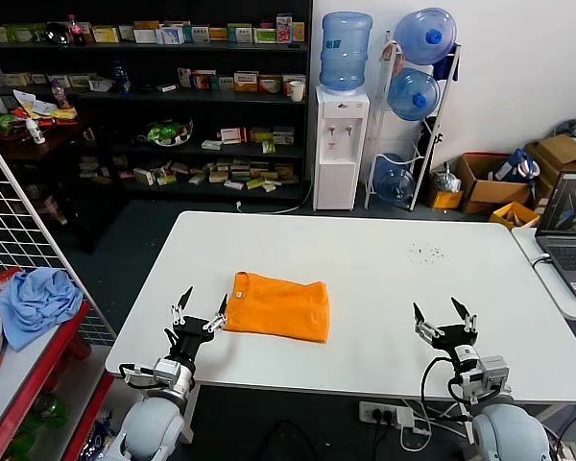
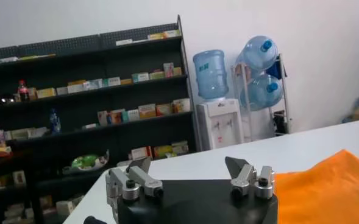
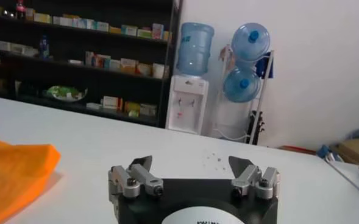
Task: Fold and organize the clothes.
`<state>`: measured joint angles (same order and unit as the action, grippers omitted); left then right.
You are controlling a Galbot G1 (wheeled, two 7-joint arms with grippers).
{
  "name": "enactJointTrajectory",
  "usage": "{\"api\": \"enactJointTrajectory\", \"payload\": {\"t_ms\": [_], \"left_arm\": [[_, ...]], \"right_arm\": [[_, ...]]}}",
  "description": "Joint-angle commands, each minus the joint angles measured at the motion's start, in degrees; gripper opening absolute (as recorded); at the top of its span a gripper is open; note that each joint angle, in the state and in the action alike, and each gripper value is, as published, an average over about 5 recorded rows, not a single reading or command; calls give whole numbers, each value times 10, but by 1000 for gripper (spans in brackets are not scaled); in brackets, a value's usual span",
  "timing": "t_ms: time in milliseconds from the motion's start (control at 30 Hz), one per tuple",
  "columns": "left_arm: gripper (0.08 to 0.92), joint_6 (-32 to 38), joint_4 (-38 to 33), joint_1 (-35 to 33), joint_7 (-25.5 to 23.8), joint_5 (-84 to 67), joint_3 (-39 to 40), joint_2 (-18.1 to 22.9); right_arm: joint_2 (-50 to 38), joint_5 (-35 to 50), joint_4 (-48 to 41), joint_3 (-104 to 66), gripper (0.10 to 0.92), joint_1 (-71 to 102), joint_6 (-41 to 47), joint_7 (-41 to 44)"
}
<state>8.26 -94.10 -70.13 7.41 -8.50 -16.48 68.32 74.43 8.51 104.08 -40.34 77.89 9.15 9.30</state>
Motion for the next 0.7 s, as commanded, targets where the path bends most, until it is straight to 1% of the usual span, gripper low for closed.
{"api": "enactJointTrajectory", "payload": {"t_ms": [33, 267, 700], "left_arm": [[823, 50, 4, -25, -11, 24, -34, -5], [823, 37, 0, -24, -10, 24, -30, -2], [823, 15, 3, -15, -2, 31, -29, -9]], "right_arm": [[16, -7, 11, -21, 823, 6, 7, 7], [24, -7, 16, -29, 823, 5, 9, 8], [24, -5, 14, -28, 823, 6, 8, 10]]}}
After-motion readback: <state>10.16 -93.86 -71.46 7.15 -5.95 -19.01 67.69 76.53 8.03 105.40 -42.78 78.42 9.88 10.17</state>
